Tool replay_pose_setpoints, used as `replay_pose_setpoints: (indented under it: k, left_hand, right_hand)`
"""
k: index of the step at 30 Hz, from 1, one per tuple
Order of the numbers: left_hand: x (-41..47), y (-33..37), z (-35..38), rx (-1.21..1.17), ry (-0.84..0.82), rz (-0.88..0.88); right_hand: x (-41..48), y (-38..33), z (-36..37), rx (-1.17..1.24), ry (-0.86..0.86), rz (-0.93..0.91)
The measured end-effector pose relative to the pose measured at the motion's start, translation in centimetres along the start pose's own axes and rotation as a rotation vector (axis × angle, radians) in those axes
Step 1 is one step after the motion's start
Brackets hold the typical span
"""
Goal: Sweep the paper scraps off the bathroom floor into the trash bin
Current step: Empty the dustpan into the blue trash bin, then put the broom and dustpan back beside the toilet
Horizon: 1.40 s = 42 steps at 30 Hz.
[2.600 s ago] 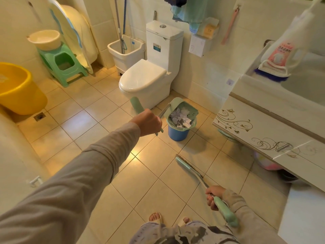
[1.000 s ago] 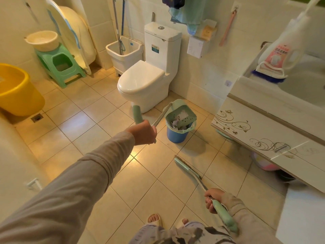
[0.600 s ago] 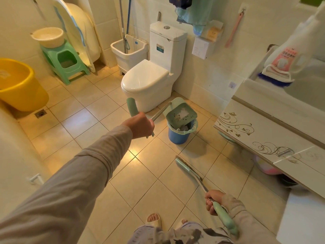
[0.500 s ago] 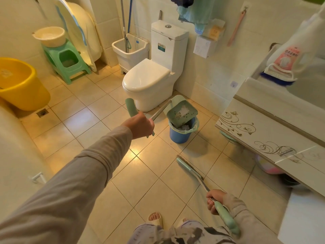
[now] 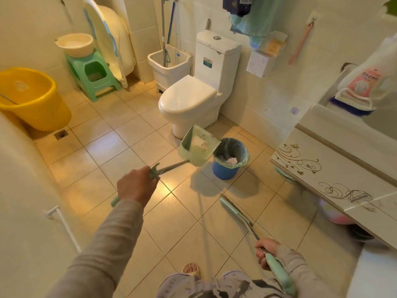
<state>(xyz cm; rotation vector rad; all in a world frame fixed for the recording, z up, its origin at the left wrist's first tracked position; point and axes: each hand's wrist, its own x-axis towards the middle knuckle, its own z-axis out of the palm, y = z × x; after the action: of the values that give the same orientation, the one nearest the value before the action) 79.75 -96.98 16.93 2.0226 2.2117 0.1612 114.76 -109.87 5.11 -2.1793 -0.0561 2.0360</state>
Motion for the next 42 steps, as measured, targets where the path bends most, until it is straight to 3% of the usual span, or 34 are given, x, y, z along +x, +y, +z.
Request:
replay_pose_setpoints:
  k: [5,15,25,35,42]
  left_hand:
    - [-3.5,-3.0,2.0,-0.090,-0.031,-0.321]
    - [-5.8,-6.5,4.9,-0.059,-0.272,-0.433]
    - [-6.2,-7.0,5.4,-0.108,-0.416,-0.537]
    - [-7.6,-5.5,4.7,-0.079,-0.328,-0.688]
    - [-8.5,-4.0,5.0,-0.176,-0.218,-0.948]
  right_hand:
    - [0.4,-0.7,1.9,-0.100,0.011,0.016]
    - [0.1,-3.1,5.8,-0.100,0.004,-0.024]
    - [-0.6,-6.3,3.2,-0.107,-0.067,0.058]
    - [0.4,-10.7,2.5,-0.027,-0.150,0.188]
    - [0.2,-19.1,5.7,-0.234,-0.220,0.063]
